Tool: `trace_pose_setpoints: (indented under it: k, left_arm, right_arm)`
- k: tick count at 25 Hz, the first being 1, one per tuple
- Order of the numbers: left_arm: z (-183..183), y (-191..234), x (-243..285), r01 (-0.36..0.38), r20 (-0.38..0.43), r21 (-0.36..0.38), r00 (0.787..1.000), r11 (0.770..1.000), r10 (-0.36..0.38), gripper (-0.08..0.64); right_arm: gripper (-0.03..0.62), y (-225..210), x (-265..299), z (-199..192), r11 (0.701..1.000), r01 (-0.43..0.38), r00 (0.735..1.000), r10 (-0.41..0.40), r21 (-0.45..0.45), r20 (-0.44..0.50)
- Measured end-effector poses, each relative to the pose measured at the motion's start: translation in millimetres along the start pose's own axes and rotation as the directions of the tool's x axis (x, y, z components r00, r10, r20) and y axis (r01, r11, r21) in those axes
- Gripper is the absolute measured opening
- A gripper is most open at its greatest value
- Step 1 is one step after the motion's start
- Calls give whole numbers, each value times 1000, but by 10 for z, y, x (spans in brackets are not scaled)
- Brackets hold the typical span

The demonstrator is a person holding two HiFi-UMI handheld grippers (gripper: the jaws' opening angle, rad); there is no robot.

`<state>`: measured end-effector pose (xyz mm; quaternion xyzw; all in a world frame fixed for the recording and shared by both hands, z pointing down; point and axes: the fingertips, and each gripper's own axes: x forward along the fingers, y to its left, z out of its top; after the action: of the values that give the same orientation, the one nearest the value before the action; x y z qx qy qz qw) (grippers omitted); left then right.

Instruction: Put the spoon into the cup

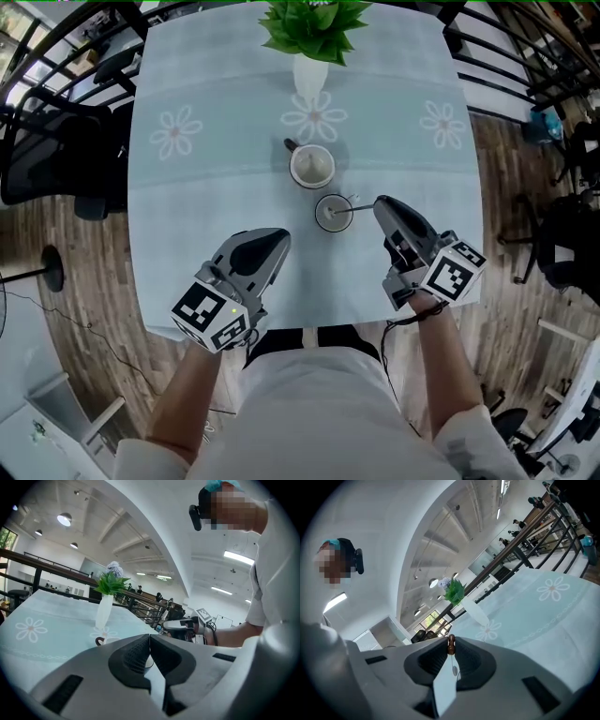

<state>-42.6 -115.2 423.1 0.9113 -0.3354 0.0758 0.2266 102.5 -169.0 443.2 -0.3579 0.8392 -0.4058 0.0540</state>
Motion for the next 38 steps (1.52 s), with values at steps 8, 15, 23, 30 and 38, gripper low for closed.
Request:
trace_pose_setpoints:
  k: [8,15,23,30,38]
  left_arm:
    - [-69,-30,148,-24,-11,-7,1000,1000,24,21]
    - [-188,13,170,-41,-26,-20,999,999,41,21]
    - [-288,82,173,-39,-37,-34,999,999,38,21]
    - [-331,114,164,-29,-46,-27,999,999,28,21]
    - [-363,137,141,-19,-52,-32,998,999,17,21]
  right_arm:
    - [60,-264,114,-145,1000,3,999,-2,10,-54]
    - [60,-431,169,-350,999,19,996,-17,30,-86]
    - [60,-516,247,-525,998,65,993,-62,24,-102]
    - [60,-536,322,-656,996,91,988,-90,-2,-122]
    - [60,-564,357,-708,993,115,985,-116,-15,-127]
